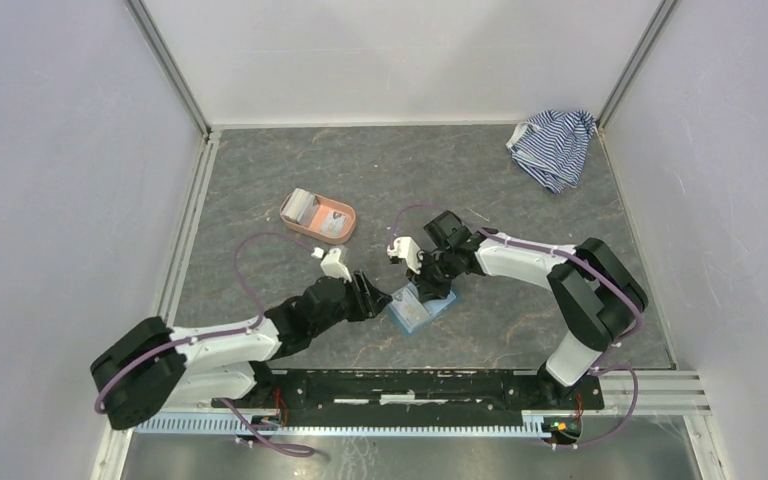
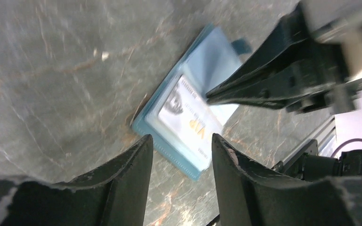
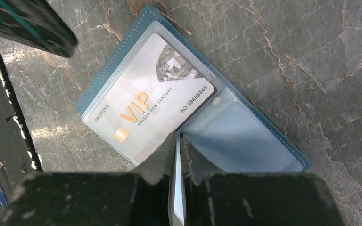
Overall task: Put the credit cards into the card holder
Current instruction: Pick up the credit card from the storage box.
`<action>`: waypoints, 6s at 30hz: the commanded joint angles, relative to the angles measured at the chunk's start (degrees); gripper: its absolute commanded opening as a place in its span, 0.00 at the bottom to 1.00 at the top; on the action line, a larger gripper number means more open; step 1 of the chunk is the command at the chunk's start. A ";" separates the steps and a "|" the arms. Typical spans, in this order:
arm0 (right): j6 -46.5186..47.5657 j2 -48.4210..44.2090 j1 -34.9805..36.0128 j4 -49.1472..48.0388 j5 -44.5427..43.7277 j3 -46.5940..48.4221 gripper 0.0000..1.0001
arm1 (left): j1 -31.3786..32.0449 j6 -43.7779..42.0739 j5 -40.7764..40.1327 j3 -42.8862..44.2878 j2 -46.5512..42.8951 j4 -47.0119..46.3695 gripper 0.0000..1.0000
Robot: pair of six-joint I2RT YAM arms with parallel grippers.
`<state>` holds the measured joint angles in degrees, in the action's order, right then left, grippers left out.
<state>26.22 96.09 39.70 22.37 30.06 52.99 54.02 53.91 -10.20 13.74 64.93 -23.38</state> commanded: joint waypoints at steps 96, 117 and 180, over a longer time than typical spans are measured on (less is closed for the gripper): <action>14.21 -13.21 -14.76 1.01 26.19 -2.29 0.57 | -43.30 -66.38 -4.96 73.93 43.86 58.52 0.74; 14.85 -12.84 -14.81 2.22 26.79 -1.75 0.57 | -42.64 -64.25 -5.11 75.43 43.87 61.52 0.61; 18.17 -11.17 -14.69 7.06 28.05 0.28 0.57 | -37.75 -65.87 -21.62 72.48 51.25 56.03 0.80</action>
<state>43.03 84.49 25.02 29.26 56.77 51.27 16.73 -10.31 -29.71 85.86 115.11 34.15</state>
